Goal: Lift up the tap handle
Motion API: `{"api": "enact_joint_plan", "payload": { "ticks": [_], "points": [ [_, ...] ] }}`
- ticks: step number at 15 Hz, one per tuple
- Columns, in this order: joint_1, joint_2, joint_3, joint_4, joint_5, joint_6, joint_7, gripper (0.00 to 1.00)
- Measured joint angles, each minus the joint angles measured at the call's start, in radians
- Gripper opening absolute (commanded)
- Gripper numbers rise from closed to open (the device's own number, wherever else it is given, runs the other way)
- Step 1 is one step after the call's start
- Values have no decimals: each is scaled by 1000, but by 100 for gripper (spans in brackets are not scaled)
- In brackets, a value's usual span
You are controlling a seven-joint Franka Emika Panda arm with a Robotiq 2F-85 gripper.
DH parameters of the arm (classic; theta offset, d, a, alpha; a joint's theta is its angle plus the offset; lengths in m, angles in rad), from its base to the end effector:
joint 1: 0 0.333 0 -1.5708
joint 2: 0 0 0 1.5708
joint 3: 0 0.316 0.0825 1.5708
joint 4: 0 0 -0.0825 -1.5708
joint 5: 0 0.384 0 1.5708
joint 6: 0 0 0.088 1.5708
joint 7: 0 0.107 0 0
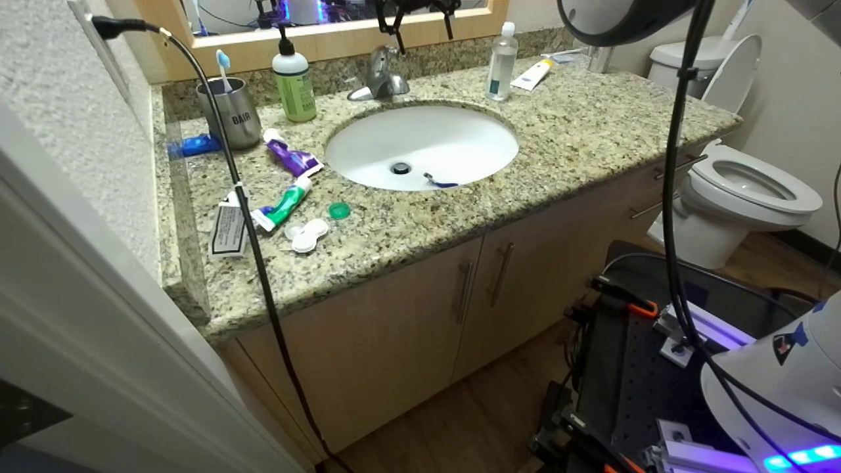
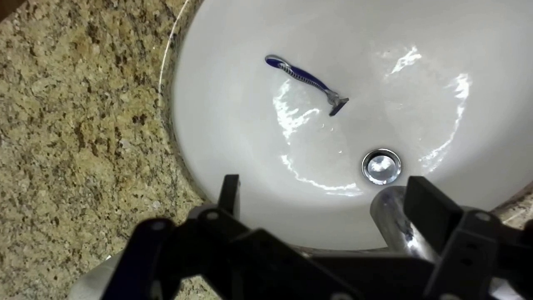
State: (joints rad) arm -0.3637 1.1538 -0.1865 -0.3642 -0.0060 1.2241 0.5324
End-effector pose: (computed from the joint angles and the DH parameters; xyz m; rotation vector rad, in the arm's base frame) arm 0.6846 -0.3171 0.3649 2.5684 -1.4003 -0.4108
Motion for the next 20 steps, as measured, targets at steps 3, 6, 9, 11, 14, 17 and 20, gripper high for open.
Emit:
{"api": "enact_joint_plan", "payload": {
  "ticks": [3,6,9,11,14,17,20],
  "points": [
    [3,-1,16,0,8,2,24,100],
    [12,-3,49,3,50,76,131,100],
    [31,-1,74,2,61,192,164,100],
    [25,6,74,0,48,229,88,100],
    [7,10,71,-3,39,263,29,100],
    [5,10,71,-3,39,266,24,100],
    [6,10,71,-3,39,266,24,100]
  ]
}}
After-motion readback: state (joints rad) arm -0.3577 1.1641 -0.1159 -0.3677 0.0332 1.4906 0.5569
